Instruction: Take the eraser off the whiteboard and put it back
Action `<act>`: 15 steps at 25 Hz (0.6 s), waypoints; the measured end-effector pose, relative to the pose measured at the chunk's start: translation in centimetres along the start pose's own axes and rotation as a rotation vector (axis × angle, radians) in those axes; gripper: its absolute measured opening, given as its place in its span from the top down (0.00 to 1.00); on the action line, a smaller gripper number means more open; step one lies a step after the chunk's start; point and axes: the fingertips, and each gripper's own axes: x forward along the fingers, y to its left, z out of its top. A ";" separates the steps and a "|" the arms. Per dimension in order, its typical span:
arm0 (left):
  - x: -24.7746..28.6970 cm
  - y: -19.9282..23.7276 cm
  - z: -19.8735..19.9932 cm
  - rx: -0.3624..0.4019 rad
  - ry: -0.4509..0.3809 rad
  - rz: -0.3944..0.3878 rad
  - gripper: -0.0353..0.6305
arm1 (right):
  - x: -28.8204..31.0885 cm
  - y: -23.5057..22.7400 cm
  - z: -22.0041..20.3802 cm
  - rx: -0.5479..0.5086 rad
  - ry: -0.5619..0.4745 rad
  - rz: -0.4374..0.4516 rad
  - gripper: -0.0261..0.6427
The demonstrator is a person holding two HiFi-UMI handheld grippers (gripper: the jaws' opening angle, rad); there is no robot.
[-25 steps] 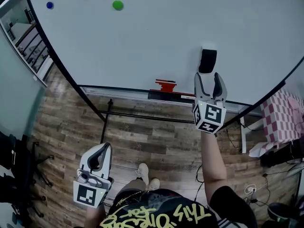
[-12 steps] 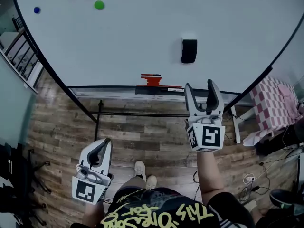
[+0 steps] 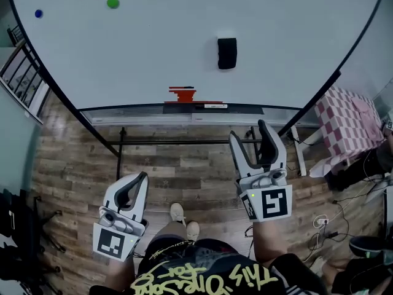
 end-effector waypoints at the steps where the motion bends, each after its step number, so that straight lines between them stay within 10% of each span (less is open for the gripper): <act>1: 0.1 -0.3 -0.1 -0.002 0.002 -0.007 0.94 | -0.8 0.1 -0.2 0.006 0.008 0.002 0.55; 15: 2.0 -3.4 0.3 -0.017 -0.039 -0.094 0.94 | -7.8 0.6 -1.2 0.119 0.014 -0.012 0.84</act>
